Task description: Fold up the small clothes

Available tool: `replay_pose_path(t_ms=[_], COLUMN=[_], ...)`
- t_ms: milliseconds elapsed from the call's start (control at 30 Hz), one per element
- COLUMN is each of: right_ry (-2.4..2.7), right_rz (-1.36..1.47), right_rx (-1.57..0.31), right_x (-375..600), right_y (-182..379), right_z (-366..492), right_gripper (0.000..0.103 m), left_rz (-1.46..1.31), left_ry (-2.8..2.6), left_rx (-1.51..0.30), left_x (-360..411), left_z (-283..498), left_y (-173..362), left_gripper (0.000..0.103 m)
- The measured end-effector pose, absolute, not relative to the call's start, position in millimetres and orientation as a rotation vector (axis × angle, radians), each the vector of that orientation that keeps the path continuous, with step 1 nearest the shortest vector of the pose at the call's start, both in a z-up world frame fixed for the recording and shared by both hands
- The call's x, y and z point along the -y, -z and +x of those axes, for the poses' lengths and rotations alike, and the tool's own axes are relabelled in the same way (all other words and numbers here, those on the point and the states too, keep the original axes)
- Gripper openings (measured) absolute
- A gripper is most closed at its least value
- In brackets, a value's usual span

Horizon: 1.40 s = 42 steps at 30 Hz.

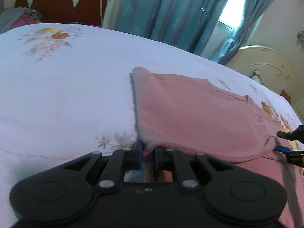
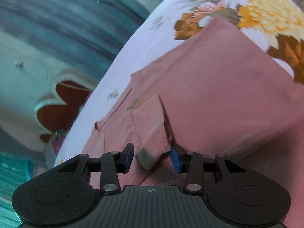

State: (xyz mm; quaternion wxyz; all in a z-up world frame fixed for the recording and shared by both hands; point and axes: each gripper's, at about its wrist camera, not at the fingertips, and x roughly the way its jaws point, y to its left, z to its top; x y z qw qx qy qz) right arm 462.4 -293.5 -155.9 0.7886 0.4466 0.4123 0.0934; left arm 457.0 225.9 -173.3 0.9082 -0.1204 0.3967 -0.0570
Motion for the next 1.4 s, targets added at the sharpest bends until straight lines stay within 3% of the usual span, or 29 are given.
replay_pose_path(t_ms=[100,133,167,200,400,600,700,733,800,933,1100,1200,1333,1400], right_ry=[-0.184,-0.176,-0.164,-0.155,-0.236,-0.167,-0.157,-0.129,-0.094,-0.187,-0.199,-0.199,-0.206,-0.238], right_rz=[1.011,0.99,0.942,0.883,0.669,0.638,0.582,0.56,0.499,0.378,0.19,0.282,0.255,0.266], right_rx=[-0.894,-0.891,-0.888,-0.902,-0.753,-0.861,-0.857,-0.836,-0.755,-0.772,-0.857,-0.862,-0.767,-0.775], right_x=[293.0,291.3,288.3,284.9,275.7,268.9,268.1,270.0,274.2,240.2,201.1,230.5,223.7,211.8], right_y=[158.5,156.5,153.2,150.3,108.0,145.9,137.6,130.9,111.6,101.4,124.6,130.8,108.9,107.1], right_z=[468.2,469.5,470.4,472.7,432.9,430.4,427.7,422.4,412.6,430.6,437.9,434.6,453.4,479.3], right_gripper=[0.045,0.044,0.02,0.005,0.005,0.005,0.006,0.006,0.021,0.021,0.021,0.021,0.021,0.021], left_rz=[-0.243,-0.236,-0.229,-0.227,-0.212,-0.206,-0.191,-0.193,-0.213,-0.325,-0.229,-0.325,-0.261,-0.208], left_ry=[0.126,0.125,0.122,0.118,0.131,0.116,0.14,0.139,0.113,0.186,0.194,0.202,0.193,0.198], left_rx=[-0.816,-0.814,-0.813,-0.804,-0.75,-0.801,-0.83,-0.84,-0.809,-0.778,-0.88,-0.892,-0.825,-0.808], left_x=[-224.0,-223.3,-222.6,-222.0,-224.9,-224.9,-227.4,-230.5,-234.8,-217.6,-193.4,-209.3,-200.0,-190.5], left_z=[459.5,460.0,460.7,460.3,451.9,456.9,453.7,448.8,435.5,449.5,471.5,469.1,500.0,524.5], left_y=[174.9,175.2,175.5,175.1,165.0,176.1,175.0,171.1,155.7,145.2,172.8,169.2,150.4,148.5], left_gripper=[0.016,0.01,0.01,0.009,0.008,0.009,0.019,0.032,0.045,0.044,0.044,0.045,0.06,0.061])
